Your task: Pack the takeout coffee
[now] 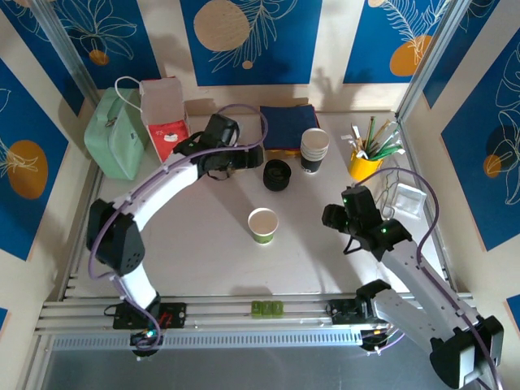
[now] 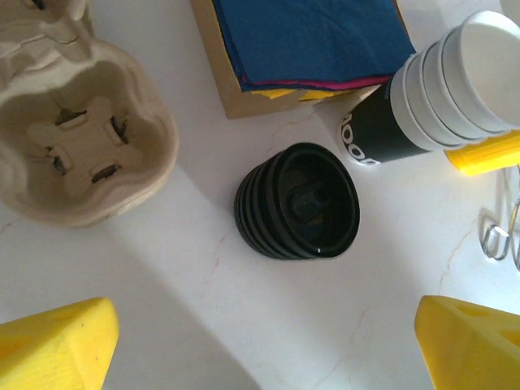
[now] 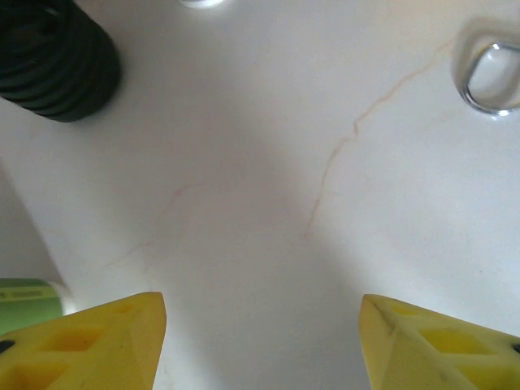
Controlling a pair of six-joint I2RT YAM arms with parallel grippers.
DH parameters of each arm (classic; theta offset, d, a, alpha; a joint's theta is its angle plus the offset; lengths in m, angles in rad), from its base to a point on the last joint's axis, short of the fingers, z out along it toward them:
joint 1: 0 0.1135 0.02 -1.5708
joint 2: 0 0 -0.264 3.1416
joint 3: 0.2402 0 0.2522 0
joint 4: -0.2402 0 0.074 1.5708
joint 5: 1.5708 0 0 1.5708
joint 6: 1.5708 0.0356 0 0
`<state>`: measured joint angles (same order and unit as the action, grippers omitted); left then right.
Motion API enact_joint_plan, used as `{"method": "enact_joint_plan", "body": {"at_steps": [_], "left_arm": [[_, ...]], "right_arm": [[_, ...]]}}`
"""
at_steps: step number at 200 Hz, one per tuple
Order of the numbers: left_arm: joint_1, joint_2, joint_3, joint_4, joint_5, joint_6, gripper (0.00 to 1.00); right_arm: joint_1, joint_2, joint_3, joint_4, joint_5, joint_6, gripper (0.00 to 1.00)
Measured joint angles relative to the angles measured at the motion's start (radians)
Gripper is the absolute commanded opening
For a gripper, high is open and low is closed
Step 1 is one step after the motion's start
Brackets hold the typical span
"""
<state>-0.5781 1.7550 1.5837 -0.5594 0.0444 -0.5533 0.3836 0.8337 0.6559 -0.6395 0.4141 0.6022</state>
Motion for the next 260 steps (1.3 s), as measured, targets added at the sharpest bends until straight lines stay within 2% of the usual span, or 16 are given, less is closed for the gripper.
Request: {"method": "enact_joint_plan", "body": {"at_steps": [47, 97, 126, 229, 260], "left_arm": [[-0.035, 0.13, 0.121, -0.061, -0.051, -0.005, 0.84], [-0.059, 0.235, 0.199, -0.072, -0.092, 0.011, 0.8], [-0.062, 0.296, 0.233, -0.079, -0.098, 0.02, 0.73], [-0.077, 0.447, 0.354, -0.077, -0.101, 0.04, 0.56], [-0.085, 0.465, 0.366, -0.078, -0.097, 0.044, 0.47]], "right_arm": [[-0.117, -0.039, -0.161, 0.122, -0.126, 0.008, 0.63], [-0.087, -0.179, -0.257, 0.2, -0.175, 0.008, 0.67], [-0.086, -0.234, -0.259, 0.23, -0.176, 0.008, 0.67], [-0.086, -0.173, -0.259, 0.262, -0.18, 0.007, 0.67], [-0.086, -0.168, -0.259, 0.269, -0.18, 0.007, 0.67]]}}
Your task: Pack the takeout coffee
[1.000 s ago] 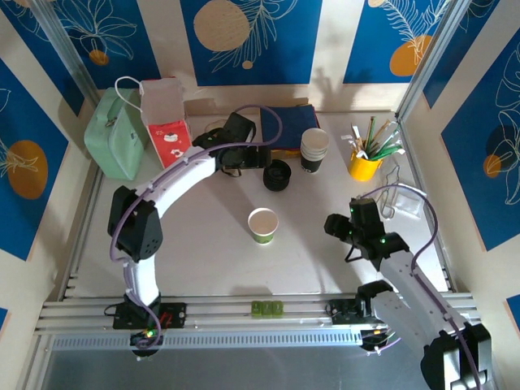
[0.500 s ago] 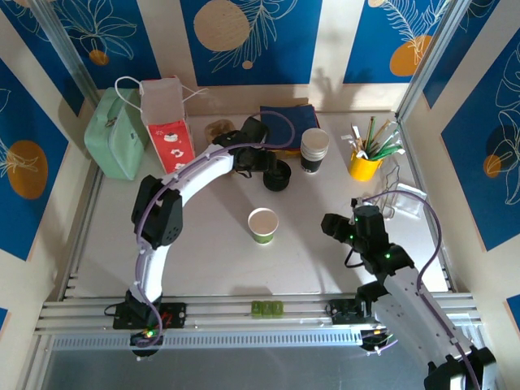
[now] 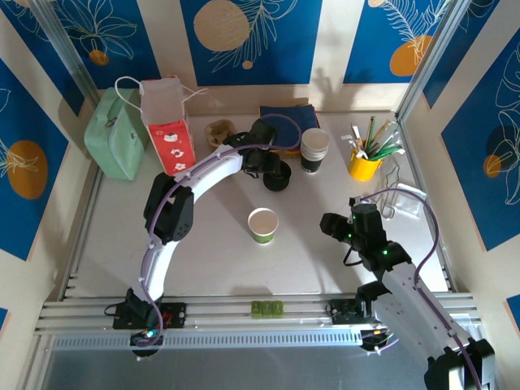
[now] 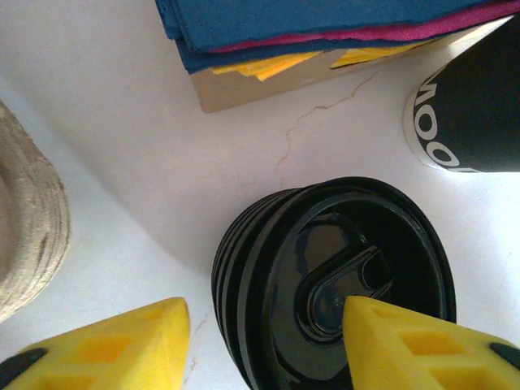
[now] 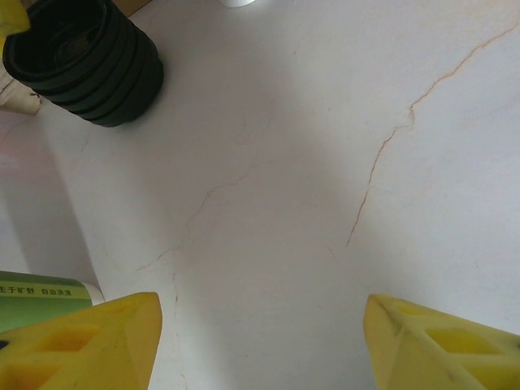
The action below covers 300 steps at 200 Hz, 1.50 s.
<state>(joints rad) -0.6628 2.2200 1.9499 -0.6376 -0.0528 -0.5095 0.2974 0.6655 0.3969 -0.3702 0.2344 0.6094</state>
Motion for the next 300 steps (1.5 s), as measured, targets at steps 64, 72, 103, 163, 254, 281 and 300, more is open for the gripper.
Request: {"method": "enact_joint_plan", "body": {"at_steps": [64, 72, 103, 163, 254, 281, 300], "left_arm": [[-0.009, 0.007, 0.007, -0.006, -0.005, 0.01, 0.36], [-0.009, 0.007, 0.007, -0.01, -0.005, 0.011, 0.35], [-0.01, 0.008, 0.007, -0.016, -0.005, 0.011, 0.33], [-0.014, 0.008, 0.008, -0.023, -0.008, 0.014, 0.27], [-0.015, 0.016, 0.014, -0.023, -0.008, 0.013, 0.18], [-0.015, 0.016, 0.021, -0.025, -0.008, 0.013, 0.16], [-0.015, 0.016, 0.023, -0.026, -0.008, 0.013, 0.15]], "right_arm": [[0.0, 0.021, 0.0, 0.011, -0.004, 0.0, 0.67], [0.0, 0.023, 0.0, 0.011, -0.004, 0.0, 0.67], [0.0, 0.026, 0.0, 0.011, -0.004, 0.0, 0.68], [0.0, 0.026, 0.0, 0.011, -0.004, 0.0, 0.68], [0.0, 0.026, 0.0, 0.011, -0.004, 0.0, 0.68], [0.0, 0.026, 0.0, 0.011, -0.004, 0.0, 0.68], [0.0, 0.025, 0.0, 0.011, -0.004, 0.0, 0.68]]}}
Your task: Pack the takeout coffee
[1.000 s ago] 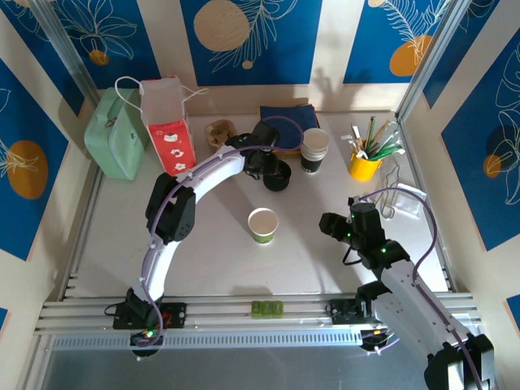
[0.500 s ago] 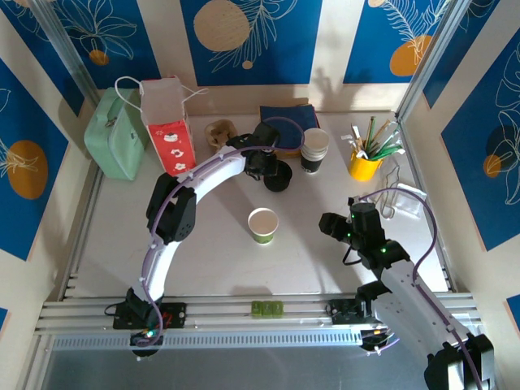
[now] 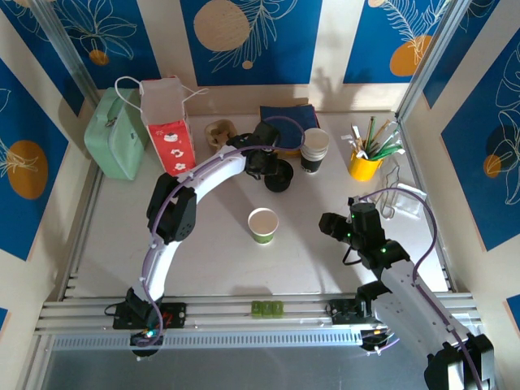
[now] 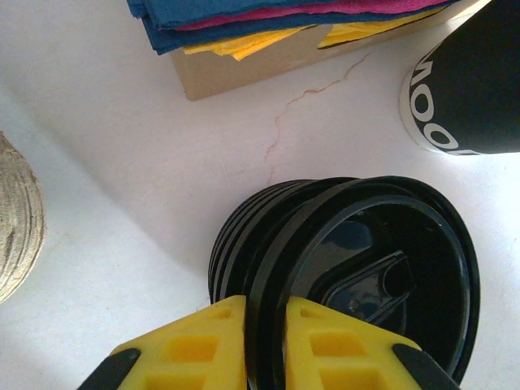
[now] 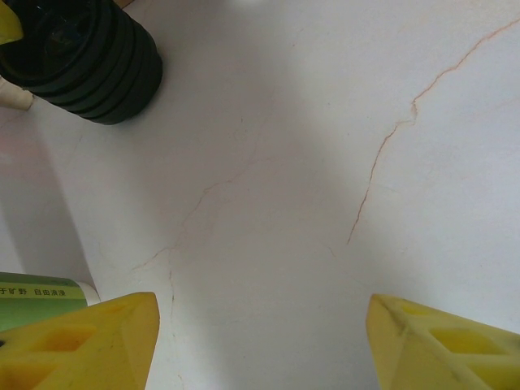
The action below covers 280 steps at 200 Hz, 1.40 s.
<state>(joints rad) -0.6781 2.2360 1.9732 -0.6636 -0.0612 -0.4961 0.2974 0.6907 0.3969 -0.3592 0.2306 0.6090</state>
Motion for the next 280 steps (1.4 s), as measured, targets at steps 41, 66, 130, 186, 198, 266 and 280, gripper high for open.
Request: {"method": "enact_joint_plan", "body": {"at_steps": [41, 66, 130, 186, 198, 266, 280], "left_arm": [[0.0, -0.005, 0.001, -0.013, 0.002, -0.004, 0.14], [0.002, -0.047, -0.01, -0.018, 0.016, -0.019, 0.12], [0.056, -0.267, -0.078, -0.037, 0.107, -0.034, 0.09], [0.195, -0.409, -0.159, -0.176, 0.235, -0.018, 0.08], [0.225, -0.429, -0.169, -0.228, 0.267, -0.002, 0.07], [0.283, -0.554, -0.249, -0.453, 0.376, 0.096, 0.06], [0.284, -0.569, -0.249, -0.488, 0.383, 0.118, 0.06]], "right_arm": [[0.0, -0.026, 0.0, 0.0, -0.01, -0.007, 0.69], [0.0, -0.063, -0.003, 0.014, -0.047, -0.026, 0.68], [0.067, -0.061, -0.001, 0.126, -0.224, -0.153, 0.68], [0.213, 0.108, 0.184, 0.249, -0.239, -0.404, 0.67], [0.255, 0.151, 0.209, 0.296, -0.238, -0.489, 0.68], [0.385, 0.442, 0.506, 0.299, -0.287, -1.002, 0.65], [0.381, 0.483, 0.566, 0.282, -0.306, -1.069, 0.64]]}}
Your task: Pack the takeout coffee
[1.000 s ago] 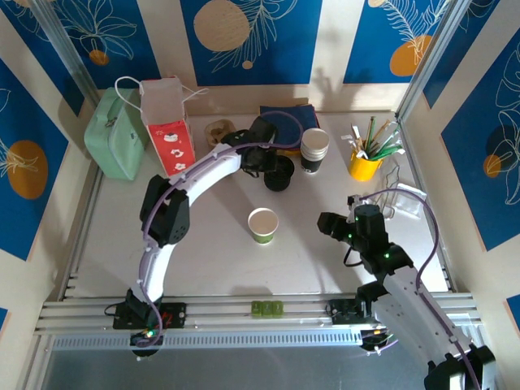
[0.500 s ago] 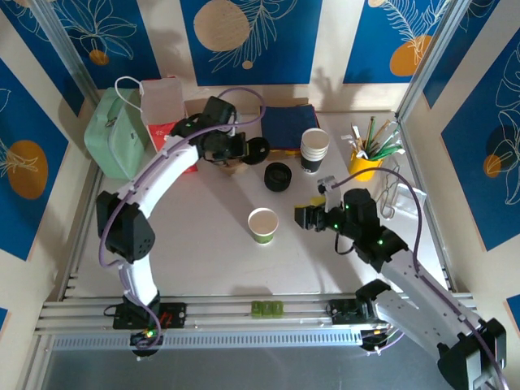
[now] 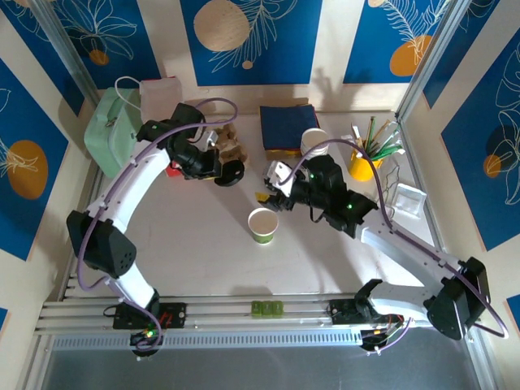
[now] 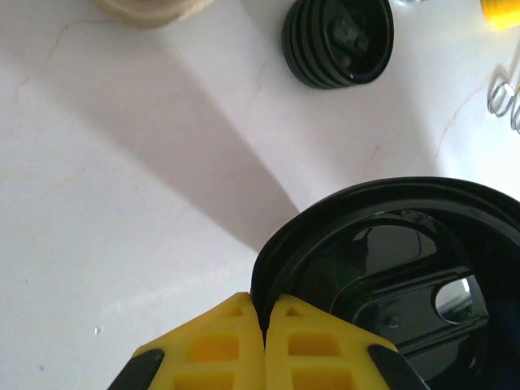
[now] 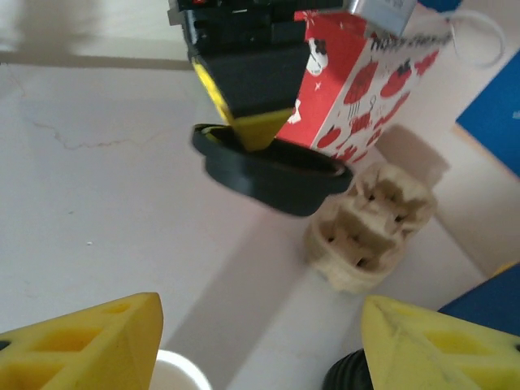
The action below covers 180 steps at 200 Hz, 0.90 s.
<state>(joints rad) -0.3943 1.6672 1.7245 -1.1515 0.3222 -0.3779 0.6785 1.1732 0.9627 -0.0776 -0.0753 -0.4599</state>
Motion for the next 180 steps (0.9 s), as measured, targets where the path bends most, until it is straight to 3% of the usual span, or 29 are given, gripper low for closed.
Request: {"method": "enact_joint_plan", "body": {"at_steps": [38, 86, 142, 180], "left_arm": [[0.002, -0.024, -0.013, -0.075, 0.011, 0.047, 0.07], [0.002, -0.049, -0.035, -0.134, 0.021, 0.073, 0.08], [0.002, -0.061, -0.036, -0.151, 0.053, 0.073, 0.08], [0.002, -0.061, -0.036, -0.152, 0.067, 0.073, 0.08]], "right_arm": [[-0.013, 0.08, 0.142, -0.074, -0.082, -0.16, 0.63], [-0.016, 0.099, 0.164, -0.122, -0.17, -0.365, 0.63], [-0.003, 0.169, 0.245, -0.195, -0.187, -0.491, 0.63], [0.009, 0.194, 0.26, -0.216, -0.187, -0.53, 0.57]]}}
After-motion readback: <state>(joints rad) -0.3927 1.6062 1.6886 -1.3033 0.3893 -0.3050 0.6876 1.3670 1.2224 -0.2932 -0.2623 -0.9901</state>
